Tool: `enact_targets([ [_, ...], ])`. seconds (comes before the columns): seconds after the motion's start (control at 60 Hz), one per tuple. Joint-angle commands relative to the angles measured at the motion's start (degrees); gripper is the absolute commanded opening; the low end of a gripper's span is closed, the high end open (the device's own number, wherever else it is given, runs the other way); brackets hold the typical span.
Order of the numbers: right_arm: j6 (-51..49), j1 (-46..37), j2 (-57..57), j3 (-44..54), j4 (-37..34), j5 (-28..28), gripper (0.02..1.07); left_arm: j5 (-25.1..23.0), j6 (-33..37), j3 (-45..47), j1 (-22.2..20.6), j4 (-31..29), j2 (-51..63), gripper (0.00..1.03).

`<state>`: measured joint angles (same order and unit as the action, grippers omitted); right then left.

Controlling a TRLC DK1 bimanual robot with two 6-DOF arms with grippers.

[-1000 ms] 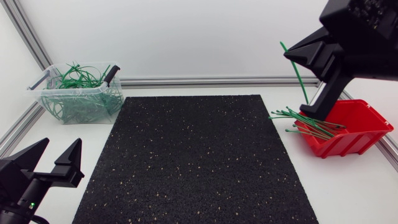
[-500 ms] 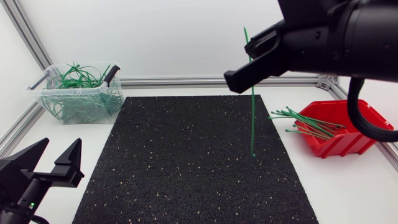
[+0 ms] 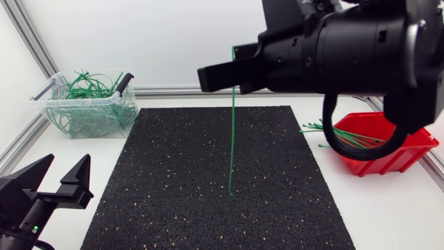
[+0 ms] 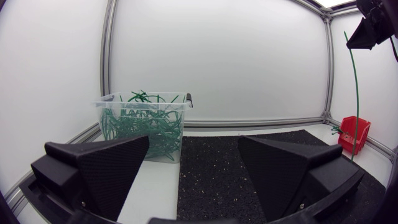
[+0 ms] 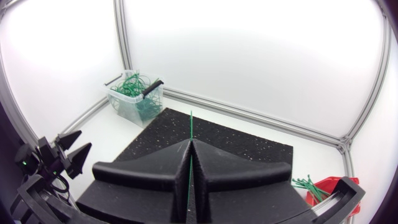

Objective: Take a green cable tie from the red box, thread the tail through the head to close it, then place it in the transparent bin on the left.

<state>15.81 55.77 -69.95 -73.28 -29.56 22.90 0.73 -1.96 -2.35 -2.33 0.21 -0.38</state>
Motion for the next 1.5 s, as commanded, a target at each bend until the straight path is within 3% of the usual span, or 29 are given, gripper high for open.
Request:
enact_targets([
  [0.0, 4.40, 0.75, -1.94, 1.64, 2.32, -2.24, 0.08, -0.12, -0.77, 2.17, 0.22, -1.70, 0.21, 1.00],
  [0.133, 7.30, 0.31, -3.00, 3.58, 10.05, -3.30, 0.07, -0.12, -0.77, 2.09, 0.13, -1.70, 0.29, 1.00],
  [0.35, 16.88, -4.18, -7.57, 5.60, 16.55, -15.42, 0.07, -0.12, -0.77, 2.09, 0.31, -1.70, 0.65, 1.00],
  [0.55, 24.09, -6.37, -11.08, 8.32, 23.15, -19.82, 0.08, -0.12, -0.77, 2.09, 0.13, -1.70, 0.82, 1.00],
  [0.767, 31.12, -11.91, -12.31, 17.82, 34.57, -24.92, 0.08, -0.12, -0.77, 2.09, -0.13, -1.70, 1.35, 1.00],
  [1.067, 30.07, -18.94, -11.26, 31.00, 41.34, -27.82, 0.08, -0.12, -0.77, 2.17, -0.66, -1.70, 2.14, 1.00],
  [1.483, 23.91, -21.23, -9.94, 42.07, 43.45, -27.20, 0.08, -0.12, -0.77, 2.17, -0.75, -1.53, 2.23, 1.00],
])
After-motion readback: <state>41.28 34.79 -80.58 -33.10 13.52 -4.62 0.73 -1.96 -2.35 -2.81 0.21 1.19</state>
